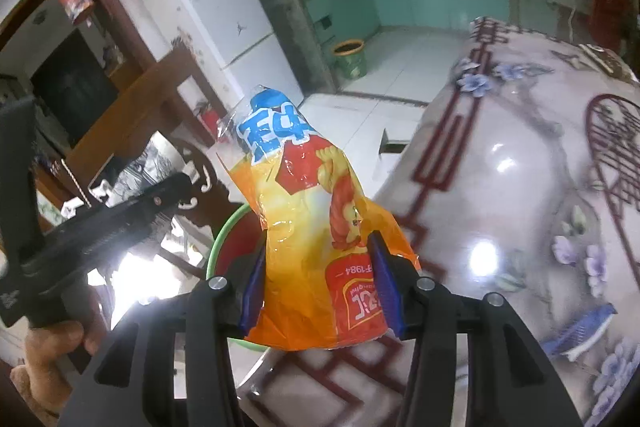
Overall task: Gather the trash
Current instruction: 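Carry the orange snack bag and white paper cup over to the bucket, then open the right tool over the bucket while the left tool releases the cup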
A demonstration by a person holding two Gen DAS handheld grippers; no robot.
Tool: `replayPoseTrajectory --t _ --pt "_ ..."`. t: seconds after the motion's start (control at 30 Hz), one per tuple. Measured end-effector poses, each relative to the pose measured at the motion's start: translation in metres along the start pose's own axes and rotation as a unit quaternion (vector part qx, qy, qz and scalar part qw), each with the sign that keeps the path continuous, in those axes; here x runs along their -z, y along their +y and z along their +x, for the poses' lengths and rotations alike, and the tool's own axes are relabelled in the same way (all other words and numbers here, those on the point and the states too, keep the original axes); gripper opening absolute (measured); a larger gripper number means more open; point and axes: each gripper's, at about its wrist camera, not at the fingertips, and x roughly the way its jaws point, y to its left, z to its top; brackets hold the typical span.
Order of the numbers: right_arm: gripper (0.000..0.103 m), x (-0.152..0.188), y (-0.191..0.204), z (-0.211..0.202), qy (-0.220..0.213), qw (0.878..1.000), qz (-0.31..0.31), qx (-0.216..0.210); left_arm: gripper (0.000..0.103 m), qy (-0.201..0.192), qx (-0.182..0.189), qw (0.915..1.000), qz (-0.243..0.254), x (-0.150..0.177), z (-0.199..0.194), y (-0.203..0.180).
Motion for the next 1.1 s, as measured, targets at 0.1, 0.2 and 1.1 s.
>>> replayPoseTrajectory --t 0.1,0.2,1.1 --pt "0.046 0.001 0.009 0.018 0.017 1.0 -0.011 0.0 0.064 0.005 0.0 1.0 -0.004 0.001 0.002 0.005" --pt "0.046 0.004 0.017 0.03 0.028 0.999 -0.019 0.003 0.064 0.007 0.002 1.0 -0.006 0.002 0.003 0.008" --pt "0.096 0.002 -0.032 -0.064 -0.076 0.989 -0.065 0.106 0.097 -0.047 0.071 0.9962 -0.013 -0.013 -0.025 -0.056"
